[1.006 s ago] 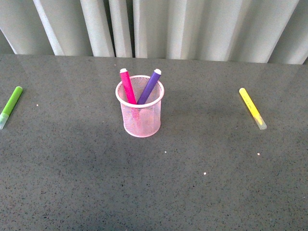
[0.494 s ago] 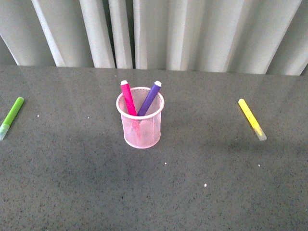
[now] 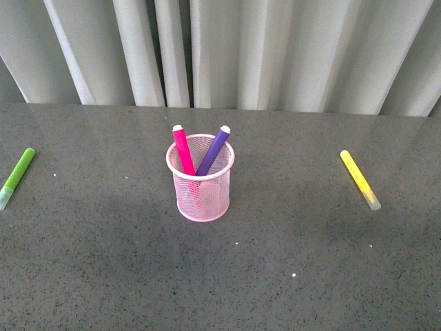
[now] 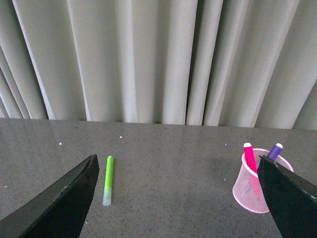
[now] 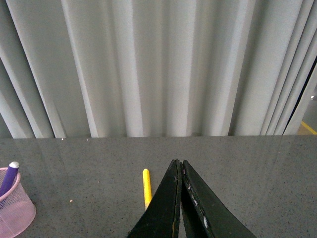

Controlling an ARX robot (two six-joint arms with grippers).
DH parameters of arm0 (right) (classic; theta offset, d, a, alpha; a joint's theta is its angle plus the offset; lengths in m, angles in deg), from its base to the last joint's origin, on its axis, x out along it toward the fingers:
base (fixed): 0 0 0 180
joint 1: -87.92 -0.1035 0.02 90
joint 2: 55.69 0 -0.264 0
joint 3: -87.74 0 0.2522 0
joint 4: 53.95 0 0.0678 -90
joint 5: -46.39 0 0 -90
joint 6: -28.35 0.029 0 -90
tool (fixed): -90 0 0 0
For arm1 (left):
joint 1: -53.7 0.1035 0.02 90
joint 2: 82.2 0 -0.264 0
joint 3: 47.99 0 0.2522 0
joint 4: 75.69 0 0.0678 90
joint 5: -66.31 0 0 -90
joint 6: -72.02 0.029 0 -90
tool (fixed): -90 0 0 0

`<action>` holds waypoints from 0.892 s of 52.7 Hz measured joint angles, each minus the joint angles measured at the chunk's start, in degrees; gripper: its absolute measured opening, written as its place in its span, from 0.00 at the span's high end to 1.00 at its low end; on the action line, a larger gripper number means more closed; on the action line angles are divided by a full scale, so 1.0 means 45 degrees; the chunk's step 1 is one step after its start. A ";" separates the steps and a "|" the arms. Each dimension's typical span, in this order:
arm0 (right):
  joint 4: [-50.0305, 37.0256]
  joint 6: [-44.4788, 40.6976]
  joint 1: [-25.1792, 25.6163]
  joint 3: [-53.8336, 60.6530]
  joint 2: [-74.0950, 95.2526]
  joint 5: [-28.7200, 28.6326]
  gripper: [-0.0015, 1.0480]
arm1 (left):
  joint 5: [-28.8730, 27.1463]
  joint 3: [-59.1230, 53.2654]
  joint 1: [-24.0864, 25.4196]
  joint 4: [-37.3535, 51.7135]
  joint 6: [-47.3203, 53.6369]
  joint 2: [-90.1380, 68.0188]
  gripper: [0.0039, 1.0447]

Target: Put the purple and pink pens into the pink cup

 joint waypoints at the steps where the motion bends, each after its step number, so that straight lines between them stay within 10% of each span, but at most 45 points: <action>1: 0.0204 0.0000 0.0000 0.0000 -0.0228 0.0000 0.97 | 0.0000 0.0000 0.0000 0.0000 0.0000 0.0000 0.06; 47: 0.4697 0.0005 0.0000 -0.0005 -0.4794 0.0000 0.97 | 0.0000 0.0000 0.0000 0.0000 0.0000 0.0000 0.06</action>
